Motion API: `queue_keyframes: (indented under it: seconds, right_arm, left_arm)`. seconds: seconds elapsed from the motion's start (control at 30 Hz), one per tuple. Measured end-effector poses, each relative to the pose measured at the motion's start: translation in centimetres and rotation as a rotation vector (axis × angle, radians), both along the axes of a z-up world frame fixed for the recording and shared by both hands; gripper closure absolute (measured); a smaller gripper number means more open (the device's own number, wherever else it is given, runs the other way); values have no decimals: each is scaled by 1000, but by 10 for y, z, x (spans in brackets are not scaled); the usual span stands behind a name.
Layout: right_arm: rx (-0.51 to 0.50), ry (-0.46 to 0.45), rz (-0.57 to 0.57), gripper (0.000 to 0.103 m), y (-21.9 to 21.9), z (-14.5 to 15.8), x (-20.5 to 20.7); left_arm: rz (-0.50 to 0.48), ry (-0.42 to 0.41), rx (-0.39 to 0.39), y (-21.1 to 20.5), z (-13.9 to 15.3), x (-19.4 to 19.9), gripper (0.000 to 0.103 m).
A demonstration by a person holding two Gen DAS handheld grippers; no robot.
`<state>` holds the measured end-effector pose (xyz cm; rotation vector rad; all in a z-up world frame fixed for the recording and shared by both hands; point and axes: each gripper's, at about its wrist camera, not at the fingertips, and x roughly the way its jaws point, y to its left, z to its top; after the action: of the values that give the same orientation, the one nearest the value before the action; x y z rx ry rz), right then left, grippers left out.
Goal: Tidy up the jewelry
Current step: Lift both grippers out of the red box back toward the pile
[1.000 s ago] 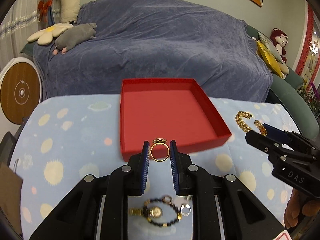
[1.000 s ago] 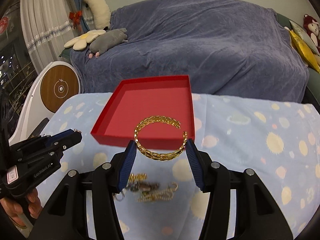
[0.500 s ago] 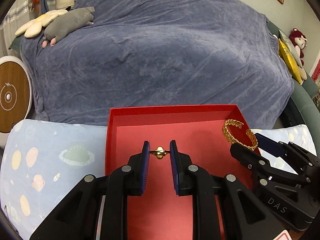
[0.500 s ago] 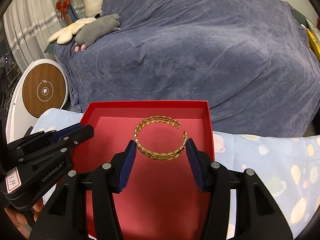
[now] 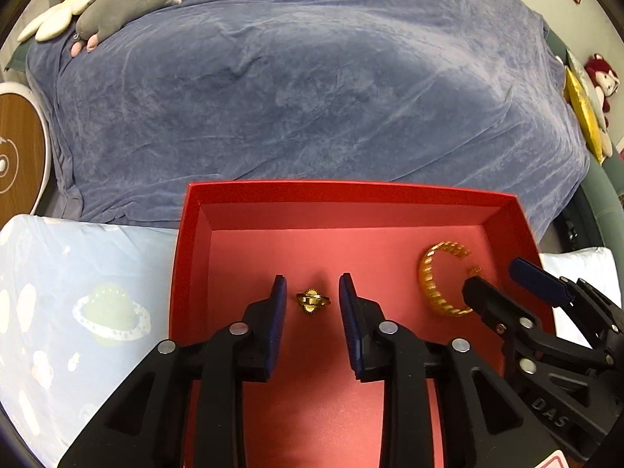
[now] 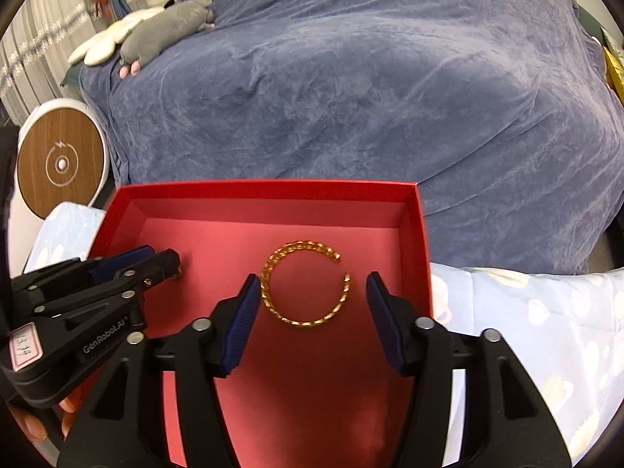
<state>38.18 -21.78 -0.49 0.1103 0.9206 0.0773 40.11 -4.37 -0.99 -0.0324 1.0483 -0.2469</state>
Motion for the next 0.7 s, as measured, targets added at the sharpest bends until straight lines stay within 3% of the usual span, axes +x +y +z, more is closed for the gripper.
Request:
queue_keyframes:
  seconds: [0.13,0.33,0.5,0.7]
  right_arm:
    - [42,-45,-10,43,-12,21,-30]
    - [7,-120,24,42,-21,60,-125]
    - [-12,-144,29,40,-27,72,-215]
    - [56,-143,-23,37,-29,61,-290]
  left_arm:
    - [15,-44,-32,11,16,-23,58]
    - [44,-126,-28,39,56,-95,42]
    - [74,-177,23,64,71,-174,39]
    - [55,-138,24,73,54,-248,35]
